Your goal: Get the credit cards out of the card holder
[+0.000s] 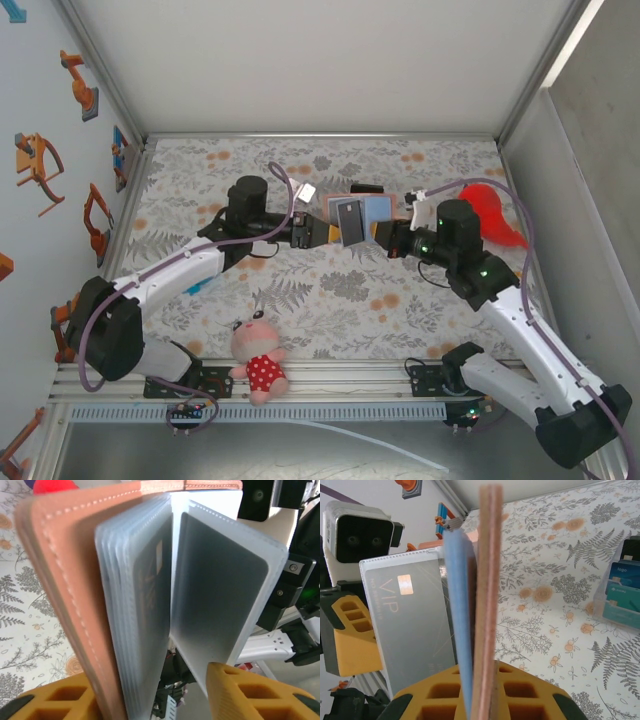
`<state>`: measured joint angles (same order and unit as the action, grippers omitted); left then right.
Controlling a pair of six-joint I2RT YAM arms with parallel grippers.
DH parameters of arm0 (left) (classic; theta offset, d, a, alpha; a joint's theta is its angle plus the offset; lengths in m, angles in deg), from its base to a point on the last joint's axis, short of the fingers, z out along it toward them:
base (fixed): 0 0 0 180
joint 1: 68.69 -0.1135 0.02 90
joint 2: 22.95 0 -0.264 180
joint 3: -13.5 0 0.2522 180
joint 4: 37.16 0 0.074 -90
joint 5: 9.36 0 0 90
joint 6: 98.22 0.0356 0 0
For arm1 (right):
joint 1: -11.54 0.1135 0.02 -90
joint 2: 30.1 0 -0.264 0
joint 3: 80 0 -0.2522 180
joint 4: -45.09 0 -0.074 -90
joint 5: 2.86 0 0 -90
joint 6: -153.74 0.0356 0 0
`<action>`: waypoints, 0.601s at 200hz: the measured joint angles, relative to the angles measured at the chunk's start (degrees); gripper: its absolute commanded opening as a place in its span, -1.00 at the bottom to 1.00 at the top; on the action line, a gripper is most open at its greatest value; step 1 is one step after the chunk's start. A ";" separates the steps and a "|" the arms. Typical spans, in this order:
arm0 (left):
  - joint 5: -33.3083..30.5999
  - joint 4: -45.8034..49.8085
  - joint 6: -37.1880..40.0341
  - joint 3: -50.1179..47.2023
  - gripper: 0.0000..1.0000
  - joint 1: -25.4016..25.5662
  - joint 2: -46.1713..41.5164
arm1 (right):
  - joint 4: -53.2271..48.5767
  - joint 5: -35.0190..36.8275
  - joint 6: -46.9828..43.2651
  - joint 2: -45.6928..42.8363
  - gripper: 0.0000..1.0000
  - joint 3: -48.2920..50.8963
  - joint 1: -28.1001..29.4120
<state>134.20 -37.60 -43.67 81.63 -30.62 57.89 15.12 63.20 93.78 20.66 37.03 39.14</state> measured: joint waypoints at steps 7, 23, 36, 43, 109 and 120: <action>-0.44 0.68 0.22 -0.20 0.35 -0.37 -0.44 | -0.37 0.48 -0.02 -0.15 -1.00 0.00 0.00; -2.40 3.56 1.68 -0.39 0.56 -1.05 -1.95 | -1.57 1.60 0.02 -0.33 -1.00 0.00 0.00; -5.42 6.99 3.39 -0.42 0.72 -1.38 -3.76 | -2.91 2.84 0.22 -0.33 -1.00 0.00 0.00; -7.45 8.70 4.42 -0.42 0.84 -1.40 -4.90 | -3.93 3.67 0.52 -0.33 -1.00 0.00 0.00; -35.17 19.47 11.74 -0.90 0.94 3.67 -13.33 | -4.55 5.07 7.17 4.22 -1.00 2.43 0.48; -40.39 20.26 12.63 -1.05 0.94 5.29 -13.44 | -3.91 4.79 8.31 5.84 -1.00 3.32 1.11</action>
<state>93.81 -17.33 -31.03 80.58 -25.33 44.45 11.21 67.99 102.09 26.50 40.35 40.25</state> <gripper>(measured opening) 0.969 0.082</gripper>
